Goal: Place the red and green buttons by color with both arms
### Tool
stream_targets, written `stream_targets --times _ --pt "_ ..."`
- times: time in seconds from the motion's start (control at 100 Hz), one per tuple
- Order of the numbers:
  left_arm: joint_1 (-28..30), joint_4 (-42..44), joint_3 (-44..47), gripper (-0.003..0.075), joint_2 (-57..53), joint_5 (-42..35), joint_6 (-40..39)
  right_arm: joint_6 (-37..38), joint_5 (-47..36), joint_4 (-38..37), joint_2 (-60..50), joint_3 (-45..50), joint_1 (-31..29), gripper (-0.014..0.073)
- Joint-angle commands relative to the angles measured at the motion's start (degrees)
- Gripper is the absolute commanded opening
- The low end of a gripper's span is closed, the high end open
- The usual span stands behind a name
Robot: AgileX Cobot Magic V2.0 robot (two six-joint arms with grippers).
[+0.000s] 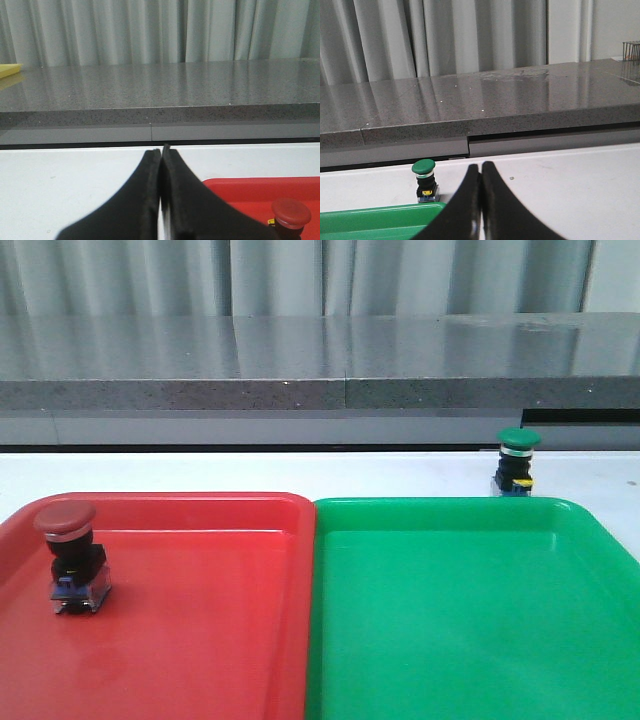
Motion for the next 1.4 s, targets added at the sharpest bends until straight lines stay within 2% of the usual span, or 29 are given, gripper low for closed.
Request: stream_targets --times 0.0,0.21,0.38,0.81,1.05,1.12,1.18,1.33,1.39 --pt "-0.12 -0.43 0.73 -0.002 -1.85 -4.18 -0.18 -0.38 -5.08 -0.51 -1.09 -1.27 -0.21 -0.0056" --pt "-0.12 -0.43 0.73 -0.002 -1.85 -4.18 -0.18 -0.38 0.51 -1.13 -0.33 -8.39 -0.21 -0.0056" --pt "-0.12 -0.43 0.73 -0.002 -1.85 -4.18 -0.18 -0.38 9.31 -2.01 4.68 -17.21 -0.21 -0.0056" --pt "-0.12 -0.43 0.73 -0.002 -1.85 -4.18 -0.18 -0.34 18.31 -1.96 29.35 -34.95 0.08 -0.0056" --pt "-0.12 -0.43 0.73 -0.002 -1.85 -4.18 -0.18 -0.34 24.61 -0.92 46.68 -46.79 5.56 -0.0049" --pt "-0.12 -0.43 0.73 -0.002 -1.85 -4.18 -0.18 -0.39 27.35 -0.92 51.48 -50.44 7.53 -0.001" --pt "-0.12 -0.43 0.73 -0.002 -1.85 -4.18 -0.18 -0.39 29.64 -0.92 55.7 -53.21 9.14 0.0064" --pt "-0.12 -0.43 0.73 -0.002 -1.85 -4.18 -0.18 -0.39 34.02 -0.86 64.95 -59.66 11.75 0.0374" --pt "-0.12 -0.43 0.73 -0.002 -1.85 -4.18 -0.18 -0.34 35.82 -0.81 68.67 -61.85 12.51 0.0464"
